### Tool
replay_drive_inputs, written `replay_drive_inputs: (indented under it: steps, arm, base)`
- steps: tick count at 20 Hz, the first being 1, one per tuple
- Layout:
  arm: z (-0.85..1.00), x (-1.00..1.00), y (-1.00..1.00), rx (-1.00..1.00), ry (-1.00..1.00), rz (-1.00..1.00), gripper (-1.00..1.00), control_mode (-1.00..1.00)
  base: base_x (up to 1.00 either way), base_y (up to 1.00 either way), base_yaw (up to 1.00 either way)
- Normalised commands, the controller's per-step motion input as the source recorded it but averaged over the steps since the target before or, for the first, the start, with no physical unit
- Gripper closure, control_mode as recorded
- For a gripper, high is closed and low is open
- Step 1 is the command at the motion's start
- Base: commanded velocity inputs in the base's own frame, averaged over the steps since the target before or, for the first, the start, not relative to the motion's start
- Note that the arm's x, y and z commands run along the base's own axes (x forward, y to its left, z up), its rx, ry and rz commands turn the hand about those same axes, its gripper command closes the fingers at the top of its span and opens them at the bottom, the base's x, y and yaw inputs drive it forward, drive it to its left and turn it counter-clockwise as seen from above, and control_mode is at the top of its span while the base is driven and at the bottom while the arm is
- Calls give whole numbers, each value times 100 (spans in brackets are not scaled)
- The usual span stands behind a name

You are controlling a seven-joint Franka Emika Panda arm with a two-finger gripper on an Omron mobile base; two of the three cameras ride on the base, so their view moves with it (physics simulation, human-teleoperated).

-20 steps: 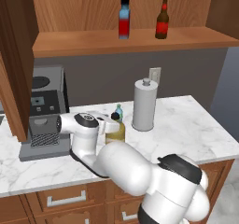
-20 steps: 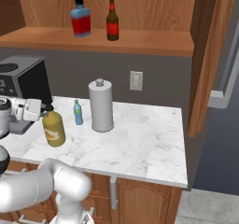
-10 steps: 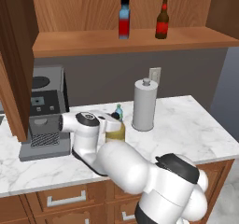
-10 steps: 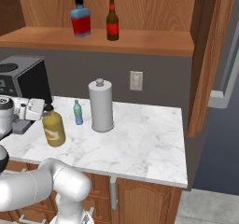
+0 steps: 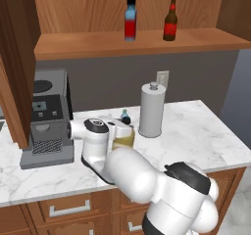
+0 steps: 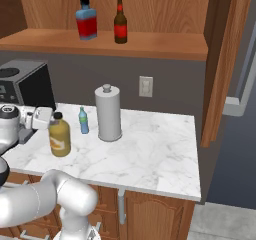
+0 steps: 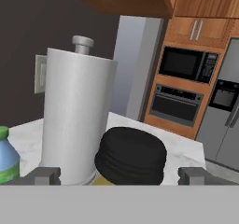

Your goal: Sort all alcoholic drinks to one cabinet, and non-alcoholic drinks to the other.

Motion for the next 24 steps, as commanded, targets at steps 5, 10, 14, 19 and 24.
replay_drive_inputs:
  steps: [5,10,14,19,24]
  arm:
    - [-18,2,-1,-7,0,0,100,-100]
    - [1,0,0,-6,0,0,100,-100]
    - [48,-9,0,-2,0,1,100,-100]
    - [95,-8,0,2,0,8,100,-100]
    - [92,-7,0,5,0,15,100,-100]
  base:
    - [0,0,0]
    - [0,0,0]
    - [0,0,0]
    - [0,0,0]
    - [0,0,0]
